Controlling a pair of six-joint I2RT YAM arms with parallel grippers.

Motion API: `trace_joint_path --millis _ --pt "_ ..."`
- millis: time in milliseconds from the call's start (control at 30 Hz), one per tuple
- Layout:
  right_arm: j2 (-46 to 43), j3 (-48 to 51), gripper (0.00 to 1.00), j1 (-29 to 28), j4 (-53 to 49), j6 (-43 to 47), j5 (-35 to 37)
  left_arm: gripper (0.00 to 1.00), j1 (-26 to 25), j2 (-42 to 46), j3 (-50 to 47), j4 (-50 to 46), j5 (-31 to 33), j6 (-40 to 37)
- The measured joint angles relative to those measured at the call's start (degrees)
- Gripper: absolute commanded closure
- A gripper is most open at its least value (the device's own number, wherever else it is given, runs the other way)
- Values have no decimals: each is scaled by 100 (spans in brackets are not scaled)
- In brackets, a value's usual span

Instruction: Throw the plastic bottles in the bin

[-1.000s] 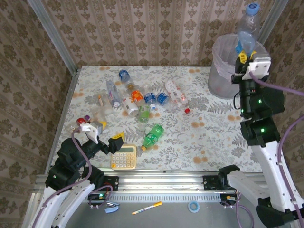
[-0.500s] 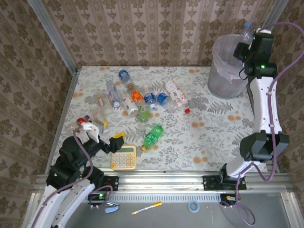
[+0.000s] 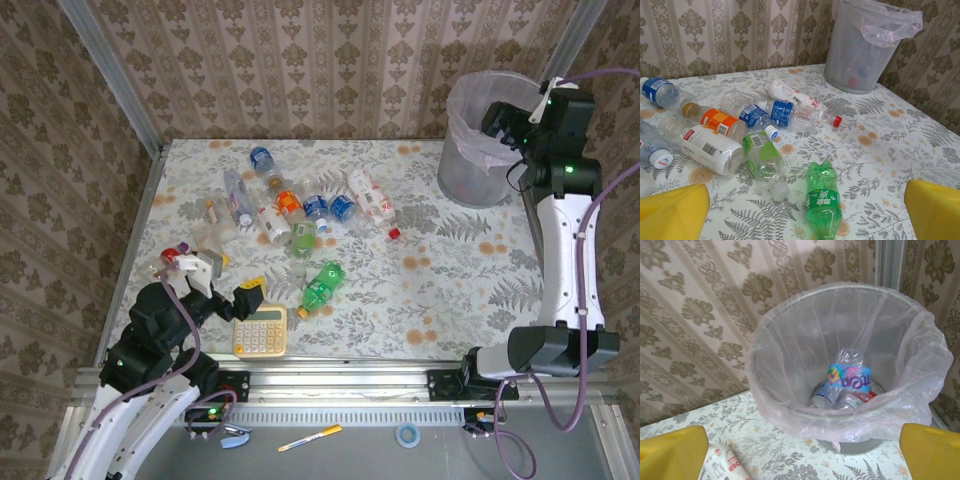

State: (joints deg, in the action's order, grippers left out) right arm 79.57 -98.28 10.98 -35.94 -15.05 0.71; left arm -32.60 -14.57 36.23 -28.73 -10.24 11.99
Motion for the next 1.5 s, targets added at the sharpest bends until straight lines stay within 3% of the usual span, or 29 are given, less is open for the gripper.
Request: trace_joint_path --millis 467,1500 --pt "-302 673 0 0 -9 -17 -713 0 0 4 0 0 -2 0" --pt "-761 1801 0 0 13 -358 -1290 0 0 7 0 -2 -4 0"
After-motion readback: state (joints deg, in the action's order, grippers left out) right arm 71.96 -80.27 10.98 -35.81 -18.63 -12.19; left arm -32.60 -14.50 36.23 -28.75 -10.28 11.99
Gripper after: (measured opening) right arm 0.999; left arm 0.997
